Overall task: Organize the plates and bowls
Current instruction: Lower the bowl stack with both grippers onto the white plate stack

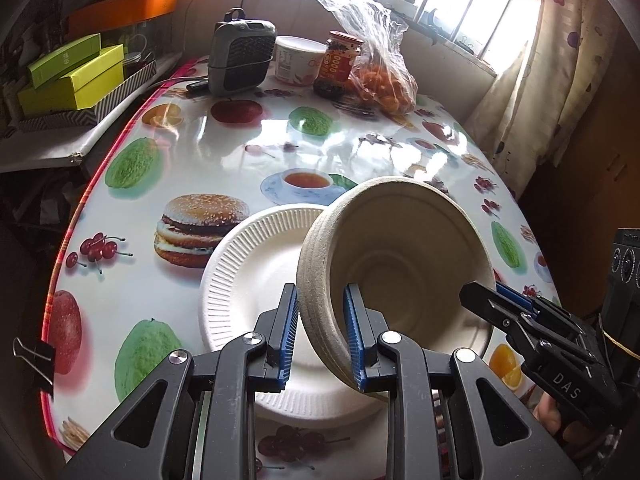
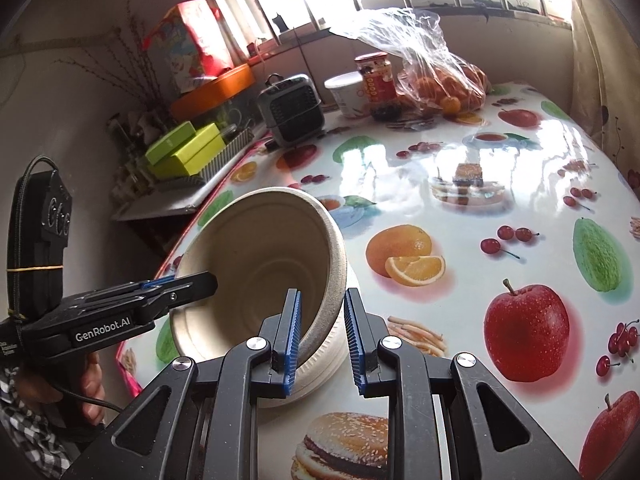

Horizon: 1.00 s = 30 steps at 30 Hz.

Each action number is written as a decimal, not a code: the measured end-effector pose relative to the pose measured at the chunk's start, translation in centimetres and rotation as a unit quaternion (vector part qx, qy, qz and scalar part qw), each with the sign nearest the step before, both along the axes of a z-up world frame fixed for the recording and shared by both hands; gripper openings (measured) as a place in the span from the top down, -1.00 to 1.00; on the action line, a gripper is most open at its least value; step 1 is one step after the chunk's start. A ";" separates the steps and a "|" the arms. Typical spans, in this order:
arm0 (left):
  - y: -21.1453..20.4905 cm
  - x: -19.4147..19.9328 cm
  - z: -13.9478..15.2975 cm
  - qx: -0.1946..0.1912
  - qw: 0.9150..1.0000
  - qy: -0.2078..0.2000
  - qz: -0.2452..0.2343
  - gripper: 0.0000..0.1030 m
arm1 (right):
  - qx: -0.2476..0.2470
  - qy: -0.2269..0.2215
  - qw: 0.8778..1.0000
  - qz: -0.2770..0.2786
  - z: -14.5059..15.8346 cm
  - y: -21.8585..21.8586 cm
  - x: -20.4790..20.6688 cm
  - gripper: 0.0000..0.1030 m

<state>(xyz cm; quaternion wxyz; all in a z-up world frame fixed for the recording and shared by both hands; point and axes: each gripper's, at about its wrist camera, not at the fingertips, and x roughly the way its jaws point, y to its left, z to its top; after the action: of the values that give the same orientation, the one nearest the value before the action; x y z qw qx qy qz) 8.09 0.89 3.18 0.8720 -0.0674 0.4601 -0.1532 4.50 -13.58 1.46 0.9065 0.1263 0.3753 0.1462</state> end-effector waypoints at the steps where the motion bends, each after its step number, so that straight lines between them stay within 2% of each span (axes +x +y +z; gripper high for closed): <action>1: 0.2 0.0 0.0 0.000 1.000 0.000 0.002 0.53 | 0.000 -0.001 1.000 0.002 0.0 0.2 0.2 0.59; 14: 2.6 0.7 -0.8 0.003 0.999 0.013 0.033 0.53 | 0.008 0.020 0.999 0.031 -0.8 2.4 2.4 0.59; 30: 3.1 1.1 -1.9 0.001 0.999 0.024 0.038 0.53 | 0.002 0.032 0.999 0.033 -1.5 3.0 3.2 0.58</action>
<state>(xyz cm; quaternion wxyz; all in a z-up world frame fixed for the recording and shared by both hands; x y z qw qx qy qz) 9.23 3.98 1.32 0.8658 -0.0877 0.4783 -0.1180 7.71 -10.58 -0.07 0.8883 0.1208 0.4081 0.1728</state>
